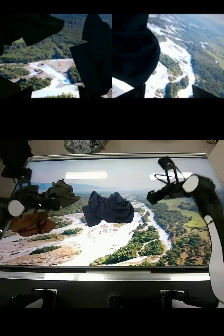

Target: Fold the shirts.

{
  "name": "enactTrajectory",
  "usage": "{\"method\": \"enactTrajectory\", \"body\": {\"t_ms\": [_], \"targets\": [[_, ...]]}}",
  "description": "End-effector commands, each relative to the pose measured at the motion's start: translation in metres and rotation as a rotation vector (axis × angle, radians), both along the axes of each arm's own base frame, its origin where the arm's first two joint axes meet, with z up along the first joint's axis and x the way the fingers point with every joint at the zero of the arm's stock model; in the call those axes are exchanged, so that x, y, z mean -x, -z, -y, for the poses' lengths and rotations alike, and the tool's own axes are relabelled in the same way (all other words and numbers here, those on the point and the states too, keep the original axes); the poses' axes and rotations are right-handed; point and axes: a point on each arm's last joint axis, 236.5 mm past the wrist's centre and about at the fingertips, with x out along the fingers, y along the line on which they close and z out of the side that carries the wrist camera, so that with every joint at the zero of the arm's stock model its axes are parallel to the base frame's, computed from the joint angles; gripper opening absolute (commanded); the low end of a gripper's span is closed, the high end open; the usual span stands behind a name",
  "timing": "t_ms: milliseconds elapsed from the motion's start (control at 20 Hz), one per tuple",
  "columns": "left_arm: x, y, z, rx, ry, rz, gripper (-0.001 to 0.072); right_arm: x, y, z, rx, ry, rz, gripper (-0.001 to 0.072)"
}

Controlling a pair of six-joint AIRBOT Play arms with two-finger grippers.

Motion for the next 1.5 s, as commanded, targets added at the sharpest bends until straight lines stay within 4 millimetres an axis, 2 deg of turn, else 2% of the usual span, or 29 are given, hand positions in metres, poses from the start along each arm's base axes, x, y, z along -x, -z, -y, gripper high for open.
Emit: {"method": "enactTrajectory", "body": {"t_ms": [0, 100, 200, 300, 400, 550, 700, 900, 1000, 1100, 1250, 1350, 1450], "targets": [[-0.010, -0.008, -0.046, 0.023, -0.104, -0.073, 0.0688, -0.035, -0.028, -0.003, -0.183, 0.002, -0.027, 0.0699], [-0.005, 0.016, -0.049, 0.095, -0.136, -0.168, 0.0686, -0.037, -0.009, -0.017, -0.330, -0.029, -0.151, 0.0699], [0.006, 0.047, -0.043, 0.122, -0.133, -0.280, 0.0686, -0.019, 0.029, -0.044, -0.428, -0.107, -0.334, 0.0699], [0.015, 0.074, -0.033, 0.119, -0.089, -0.365, 0.0686, 0.002, 0.063, -0.061, -0.444, -0.171, -0.482, 0.0700], [0.022, 0.091, -0.022, 0.129, -0.048, -0.407, 0.0687, 0.011, 0.081, -0.067, -0.422, -0.206, -0.534, 0.0699], [0.027, 0.105, -0.008, 0.181, -0.023, -0.428, 0.0687, 0.003, 0.090, -0.060, -0.371, -0.177, -0.512, 0.0700], [0.019, 0.108, 0.013, 0.284, -0.016, -0.388, 0.0686, 0.004, 0.100, -0.048, -0.309, -0.161, -0.520, 0.0700], [-0.021, 0.096, 0.065, 0.551, 0.039, -0.269, 0.0691, 0.015, 0.105, -0.042, -0.268, -0.188, -0.558, 0.0699], [-0.045, 0.095, 0.076, 0.612, 0.066, -0.248, 0.0691, 0.023, 0.105, -0.042, -0.264, -0.206, -0.586, 0.0698], [-0.064, 0.102, 0.088, 0.632, 0.111, -0.291, 0.0690, 0.028, 0.104, -0.043, -0.263, -0.215, -0.603, 0.0698], [-0.079, 0.119, 0.124, 0.613, 0.280, -0.380, 0.0691, 0.030, 0.104, -0.043, -0.262, -0.218, -0.610, 0.0697], [-0.083, 0.130, 0.151, 0.602, 0.373, -0.426, 0.0691, 0.030, 0.104, -0.042, -0.261, -0.218, -0.609, 0.0697], [-0.077, 0.141, 0.171, 0.573, 0.488, -0.463, 0.0690, 0.030, 0.105, -0.042, -0.257, -0.216, -0.610, 0.0696]]}}
